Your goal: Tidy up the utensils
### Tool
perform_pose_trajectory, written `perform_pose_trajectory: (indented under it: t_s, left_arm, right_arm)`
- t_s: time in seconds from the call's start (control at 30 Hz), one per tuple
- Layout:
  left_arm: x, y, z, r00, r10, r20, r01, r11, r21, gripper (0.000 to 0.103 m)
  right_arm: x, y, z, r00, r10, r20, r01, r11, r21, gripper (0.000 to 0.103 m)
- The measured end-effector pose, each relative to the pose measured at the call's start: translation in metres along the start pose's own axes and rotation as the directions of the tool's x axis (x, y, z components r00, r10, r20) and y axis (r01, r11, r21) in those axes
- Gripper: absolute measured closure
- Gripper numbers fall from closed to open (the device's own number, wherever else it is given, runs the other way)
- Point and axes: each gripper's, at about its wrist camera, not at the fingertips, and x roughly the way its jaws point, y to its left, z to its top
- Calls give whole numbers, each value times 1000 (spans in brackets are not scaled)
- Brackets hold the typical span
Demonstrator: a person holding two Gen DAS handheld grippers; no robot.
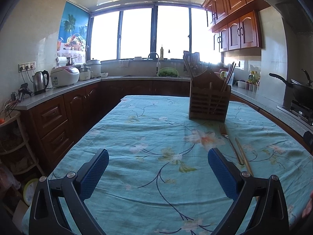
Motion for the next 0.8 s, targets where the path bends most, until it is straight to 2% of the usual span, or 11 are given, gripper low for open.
perform_pose_trajectory:
  t_s: [0.8]
  left_arm:
    - [0,-1,-7,1000,5,21,-6,1000,30,1]
  right_arm:
    - [-3,-4,-2,1000,-8,17,8,1000,-1,0]
